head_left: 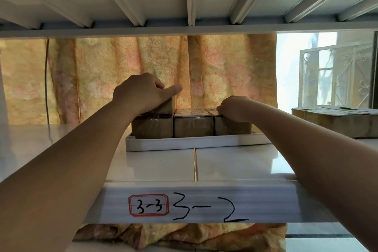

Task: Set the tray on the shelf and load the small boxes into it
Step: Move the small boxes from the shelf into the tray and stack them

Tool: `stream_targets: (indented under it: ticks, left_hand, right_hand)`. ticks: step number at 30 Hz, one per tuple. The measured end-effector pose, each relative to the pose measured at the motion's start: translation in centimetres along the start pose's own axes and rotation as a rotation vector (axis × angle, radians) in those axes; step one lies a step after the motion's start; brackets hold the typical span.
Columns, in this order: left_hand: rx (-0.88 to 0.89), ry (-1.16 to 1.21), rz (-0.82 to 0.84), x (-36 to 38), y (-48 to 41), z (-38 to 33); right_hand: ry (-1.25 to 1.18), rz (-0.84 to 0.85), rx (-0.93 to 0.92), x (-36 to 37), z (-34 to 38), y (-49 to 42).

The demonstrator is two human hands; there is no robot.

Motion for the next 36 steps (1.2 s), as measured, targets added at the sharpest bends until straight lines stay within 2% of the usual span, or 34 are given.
stream_targets:
  ticks: [2, 7, 9, 13, 16, 18, 21, 24, 29, 33, 36]
  left_hand:
    - [0.013, -0.023, -0.107, -0.1, 0.4, -0.6]
    - [0.205, -0.009, -0.284, -0.4, 1.3, -2.2]
    - [0.281, 0.002, -0.301, -0.4, 1.6, -3.0]
    - [0.45, 0.034, -0.27, 0.0, 2.4, -4.7]
    - [0.49, 0.067, -0.263, 0.1, 2.9, -5.7]
    - [0.517, 0.003, -0.264, 0.2, 3.4, -6.8]
    - [0.594, -0.134, -0.188, 0.8, 4.1, -9.0]
    - [0.596, -0.192, -0.098, 1.6, 4.1, -11.4]
    - [0.466, 0.034, 0.099, 3.4, 2.9, -18.3]
    - [0.416, 0.12, 0.184, 5.9, 1.2, -25.4]
    - [0.373, 0.188, 0.268, 8.6, 0.0, -30.2]
  right_hand:
    - [-0.016, -0.041, -0.007, 0.0, -0.5, -0.3]
    - [-0.261, -0.315, -0.053, -1.4, -1.3, 0.7]
    - [-0.372, -0.39, -0.101, -1.9, -1.5, 1.1]
    - [-0.536, -0.406, -0.17, -2.6, -1.6, 2.0]
    - [-0.515, -0.472, -0.19, -3.0, -1.3, 3.0]
    - [-0.45, -0.507, -0.166, -3.0, -1.3, 3.5]
    - [-0.277, -0.564, -0.116, -3.4, -2.0, 4.4]
    - [-0.156, -0.501, -0.052, -3.8, -4.7, 4.8]
    - [-0.144, -0.467, 0.123, -4.8, -13.0, 6.5]
    - [-0.116, -0.446, 0.196, -6.0, -21.3, 8.1]
    - [-0.1, -0.367, 0.226, -6.6, -26.8, 7.8]
Point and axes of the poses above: each hand's wrist, its own y-axis away from the middle knuckle, its own x-axis out of the palm, z = x × y, the point moved 4 cm from there along -y, towards the middle knuckle, and after that the axes turned 11 degrees about z, right-handed, at the moved point
